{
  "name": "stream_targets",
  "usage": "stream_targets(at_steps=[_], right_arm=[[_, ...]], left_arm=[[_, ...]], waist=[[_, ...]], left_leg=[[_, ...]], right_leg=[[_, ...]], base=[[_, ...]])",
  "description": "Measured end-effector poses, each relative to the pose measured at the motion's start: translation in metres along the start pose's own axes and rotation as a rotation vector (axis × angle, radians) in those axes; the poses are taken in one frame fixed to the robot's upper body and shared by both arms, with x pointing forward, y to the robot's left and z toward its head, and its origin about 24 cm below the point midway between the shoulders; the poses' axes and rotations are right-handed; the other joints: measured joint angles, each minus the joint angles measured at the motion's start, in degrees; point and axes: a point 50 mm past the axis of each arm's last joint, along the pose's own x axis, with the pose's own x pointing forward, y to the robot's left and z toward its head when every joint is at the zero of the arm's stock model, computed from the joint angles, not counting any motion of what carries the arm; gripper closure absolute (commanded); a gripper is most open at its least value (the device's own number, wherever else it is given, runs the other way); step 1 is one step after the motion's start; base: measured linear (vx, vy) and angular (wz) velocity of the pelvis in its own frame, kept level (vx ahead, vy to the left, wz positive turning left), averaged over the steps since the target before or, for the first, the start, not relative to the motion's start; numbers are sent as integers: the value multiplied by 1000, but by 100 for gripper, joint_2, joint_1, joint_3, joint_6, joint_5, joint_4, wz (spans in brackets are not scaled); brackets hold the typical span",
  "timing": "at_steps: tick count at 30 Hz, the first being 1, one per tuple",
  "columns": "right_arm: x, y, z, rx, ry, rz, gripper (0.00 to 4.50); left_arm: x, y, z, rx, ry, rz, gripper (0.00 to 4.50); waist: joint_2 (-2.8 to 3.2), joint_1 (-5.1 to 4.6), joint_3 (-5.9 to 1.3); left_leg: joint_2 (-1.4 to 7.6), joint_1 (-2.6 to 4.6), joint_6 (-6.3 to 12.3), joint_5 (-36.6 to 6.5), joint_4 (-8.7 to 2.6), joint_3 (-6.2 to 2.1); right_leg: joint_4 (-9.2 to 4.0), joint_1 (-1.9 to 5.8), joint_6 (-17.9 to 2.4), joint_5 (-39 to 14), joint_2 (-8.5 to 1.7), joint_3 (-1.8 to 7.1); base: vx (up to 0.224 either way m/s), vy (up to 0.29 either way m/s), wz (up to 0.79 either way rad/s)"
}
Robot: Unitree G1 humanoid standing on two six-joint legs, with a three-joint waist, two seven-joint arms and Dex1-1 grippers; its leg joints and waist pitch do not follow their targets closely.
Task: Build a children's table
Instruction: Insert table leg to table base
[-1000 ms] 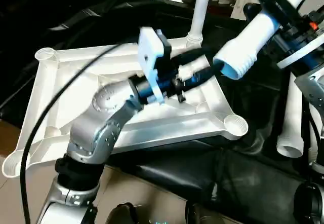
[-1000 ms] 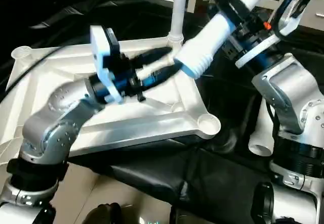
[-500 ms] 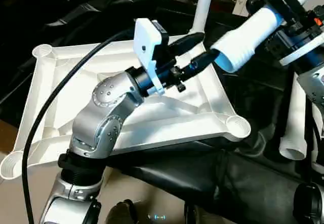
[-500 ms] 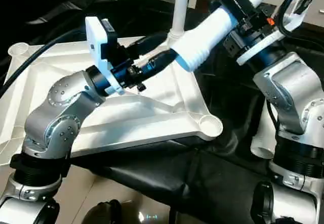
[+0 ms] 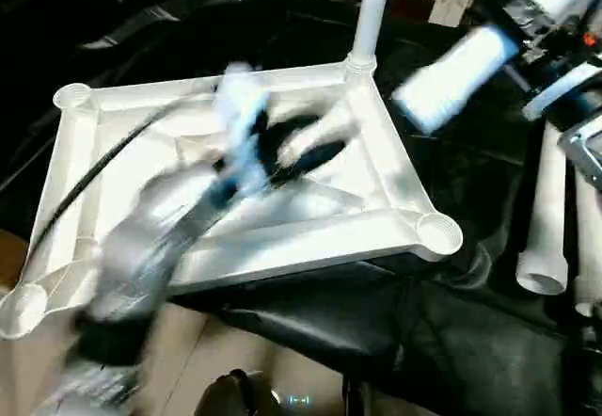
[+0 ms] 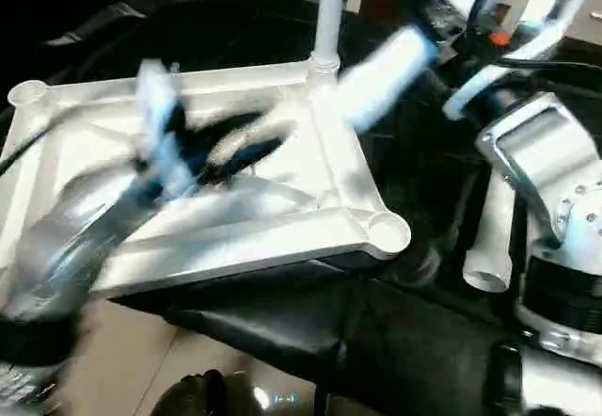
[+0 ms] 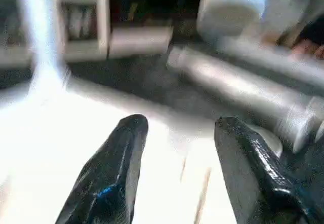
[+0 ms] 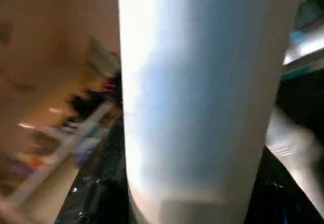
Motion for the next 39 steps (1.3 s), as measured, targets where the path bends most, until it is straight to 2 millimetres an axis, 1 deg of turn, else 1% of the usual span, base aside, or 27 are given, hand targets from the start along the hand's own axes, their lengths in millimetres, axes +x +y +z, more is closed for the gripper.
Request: stream_targets(at_steps=[1, 3, 5, 6, 7, 11, 13, 16, 17, 18, 19, 22, 25, 26, 28, 32, 35, 39], right_arm=[[-2, -3, 1, -59, 8, -17, 270], [-2, -4, -2, -131, 33, -20, 270], [-3, -4, -10, -280, 69, -13, 270], [-4, -6, -14, -341, 80, -13, 270], [-5, -9, -20, -405, 97, -19, 270], [-11, -21, -42, -588, 162, -26, 270], [-14, -22, -51, -649, 172, -15, 270], [-15, -21, -59, -693, 133, 1, 270], [-17, -20, -62, -709, 113, 4, 270], [-18, -19, -65, -720, 105, 15, 270], [-21, -18, -69, -735, 104, 25, 270], [-24, -19, -69, -765, 96, 26, 270], [-24, -16, -69, -797, 76, 41, 270], [-24, -16, -69, -801, 72, 47, 270], [-24, -15, -72, -808, 59, 56, 270], [-26, -15, -75, -831, 69, 68, 270], [-29, -17, -77, -841, 80, 66, 270], [-29, -16, -78, -848, 88, 80, 270]], left_arm=[[-3, 1, -4, 10, 28, 7, 178], [-2, 1, -4, 30, 42, 9, 171], [3, -3, -4, 66, 49, -8, 151], [5, -5, -6, 76, 53, -14, 151], [9, -9, -7, 85, 51, -27, 127], [21, -23, -11, 90, 49, -89, 115], [26, -29, -12, 79, 40, -116, 92], [32, -39, -15, 75, 43, -169, 61], [33, -41, -17, 89, 58, -187, 61], [31, -43, -21, 101, 81, -202, 46], [28, -44, -27, 110, 115, -216, 46], [20, -46, -39, 93, 167, -241, 42], [21, -46, -45, 81, 190, -245, 42], [22, -46, -48, 81, 202, -239, 72], [26, -46, -54, 63, 212, -207, 79], [33, -46, -59, 47, 199, -146, 109], [32, -48, -64, 31, 212, -142, 109], [32, -50, -71, 31, 243, -157, 109]], waist=[[4, 32, 2], [3, 72, 2], [-2, 94, 0], [-7, 95, -2], [-9, 100, -3], [-7, 104, -4], [-2, 105, -5], [7, 91, -8], [14, 93, -11], [27, 87, -14], [48, 76, -16], [91, 78, -28], [112, 77, -42], [117, 75, -46], [125, 71, -55], [123, 69, -59], [116, 59, -75], [107, 22, -83]], left_leg=[[3, -3, -2, 2, -2, 0], [4, 0, -2, 2, 2, 3], [8, 3, -1, 2, 6, 8], [7, 4, -1, 2, 7, 9], [9, 3, 1, 1, 13, 10], [11, 4, 12, 7, 19, 13], [11, 4, 15, 6, 31, 13], [12, 9, 19, 4, 56, 14], [13, 11, 19, 4, 61, 13], [12, 14, 19, 4, 68, 13], [12, 17, 18, 4, 73, 13], [13, 22, 18, 12, 84, 12], [13, 24, 24, 18, 104, 12], [13, 24, 24, 18, 110, 12], [13, 23, 24, 18, 126, 12], [10, 18, 26, 20, 141, 13], [8, 19, 27, 20, 143, 16], [5, 19, 30, 22, 144, 17]], right_leg=[[1, -2, -1, 0, 0, -1], [6, 0, -3, 1, 1, 3], [8, 1, -4, 2, -2, 7], [8, 3, -4, 2, -2, 8], [10, 3, -5, 3, -3, 9], [22, 0, -7, 4, -9, 13], [34, -3, -8, 3, -9, 15], [57, -2, -10, 2, -9, 18], [69, -2, -14, -1, -9, 19], [76, -2, -16, -1, -9, 20], [87, -2, -16, -1, -10, 24], [97, 0, -33, 10, -10, 29], [106, 5, -45, 25, -11, 33], [107, 8, -45, 30, -11, 34], [109, 11, -43, 41, -11, 40], [108, 12, -41, 61, -16, 57], [108, 11, -39, 64, -14, 68], [107, 8, -24, 73, -10, 85]], base=[[0, 0, 0], [0, 0, 0], [0, 0, 0], [0, 0, 0], [0, 0, 0], [0, 0, 0], [0, 0, 0], [0, 0, 0], [0, 0, 0], [0, 0, 0], [0, 0, 0], [0, 0, 0], [0, 0, 0], [0, 0, 0], [0, 0, 0], [0, 0, 0], [0, 0, 0], [0, 0, 0]])
